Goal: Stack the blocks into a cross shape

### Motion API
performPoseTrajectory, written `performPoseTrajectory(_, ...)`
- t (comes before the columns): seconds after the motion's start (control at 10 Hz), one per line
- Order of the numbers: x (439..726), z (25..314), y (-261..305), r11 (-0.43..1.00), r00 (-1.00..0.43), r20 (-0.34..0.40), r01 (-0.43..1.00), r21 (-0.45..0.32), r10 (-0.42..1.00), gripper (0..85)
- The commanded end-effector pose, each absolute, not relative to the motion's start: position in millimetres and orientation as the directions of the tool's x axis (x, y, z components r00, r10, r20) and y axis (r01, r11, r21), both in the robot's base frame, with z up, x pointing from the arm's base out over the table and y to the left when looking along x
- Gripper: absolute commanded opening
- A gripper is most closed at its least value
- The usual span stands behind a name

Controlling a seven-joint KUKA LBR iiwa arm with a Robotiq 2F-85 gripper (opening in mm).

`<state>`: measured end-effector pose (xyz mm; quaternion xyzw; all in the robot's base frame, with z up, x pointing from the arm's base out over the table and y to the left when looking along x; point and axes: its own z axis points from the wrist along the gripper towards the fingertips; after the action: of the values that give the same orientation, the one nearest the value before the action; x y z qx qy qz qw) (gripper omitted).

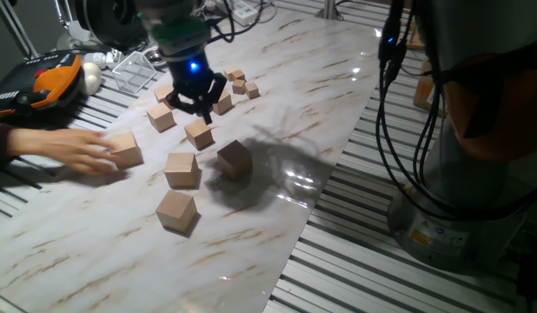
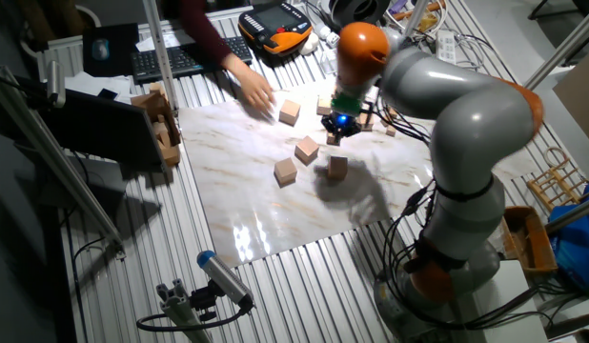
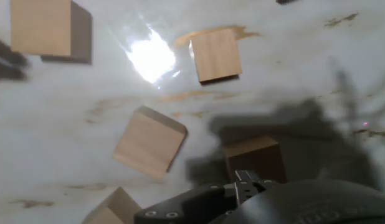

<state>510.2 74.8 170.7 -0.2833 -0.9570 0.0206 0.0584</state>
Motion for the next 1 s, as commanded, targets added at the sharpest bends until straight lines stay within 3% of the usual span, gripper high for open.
performPoseTrajectory(0.0, 513, 171, 81, 0.830, -0.823, 0.105, 0.555, -0.065, 0.558, 0.0)
performPoseTrajectory(0.3, 523, 170, 88, 0.856, -0.852, 0.109, 0.517, 0.016, 0.512, 0.0)
performPoseTrajectory(0.9, 537, 182, 104, 0.863, -0.860, 0.107, 0.504, 0.038, 0.498, 0.0)
